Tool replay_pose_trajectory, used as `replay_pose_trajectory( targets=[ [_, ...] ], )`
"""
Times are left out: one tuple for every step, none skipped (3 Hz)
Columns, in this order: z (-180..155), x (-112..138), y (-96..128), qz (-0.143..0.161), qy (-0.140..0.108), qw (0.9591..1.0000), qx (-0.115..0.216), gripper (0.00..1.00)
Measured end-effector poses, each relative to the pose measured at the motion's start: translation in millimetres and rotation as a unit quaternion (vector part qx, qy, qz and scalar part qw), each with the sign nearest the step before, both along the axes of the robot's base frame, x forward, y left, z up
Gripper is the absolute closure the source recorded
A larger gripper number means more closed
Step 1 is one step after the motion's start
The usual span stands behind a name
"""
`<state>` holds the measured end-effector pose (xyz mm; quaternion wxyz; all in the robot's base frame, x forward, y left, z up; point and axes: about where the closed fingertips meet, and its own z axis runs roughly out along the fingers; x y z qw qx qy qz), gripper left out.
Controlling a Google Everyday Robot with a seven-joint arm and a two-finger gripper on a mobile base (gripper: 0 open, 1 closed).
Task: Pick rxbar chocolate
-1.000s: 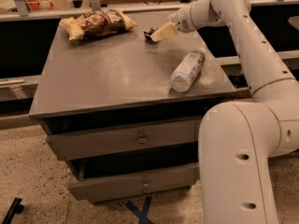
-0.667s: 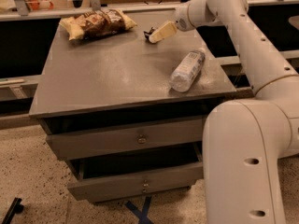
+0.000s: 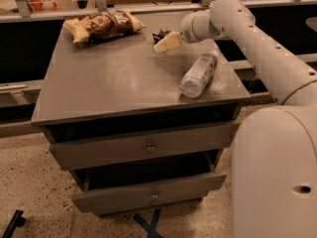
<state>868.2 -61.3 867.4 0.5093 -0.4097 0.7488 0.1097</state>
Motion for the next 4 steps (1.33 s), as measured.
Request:
replay_pose_trajectory(
  targets=[
    [-7.5,-5.0,14.0,-0.007,0.009,0.9998,0.016,0.14],
    [-8.2,-7.3,26.8,-0.012,0.016,0.9991,0.036,0.37],
    [-4.5,-7.3,36.9,-0.013,0.014,0.9985,0.052,0.59],
    [-1.3,-10.0,43.1,0.007,0.002,0.9996,0.029,0.84]
  ],
)
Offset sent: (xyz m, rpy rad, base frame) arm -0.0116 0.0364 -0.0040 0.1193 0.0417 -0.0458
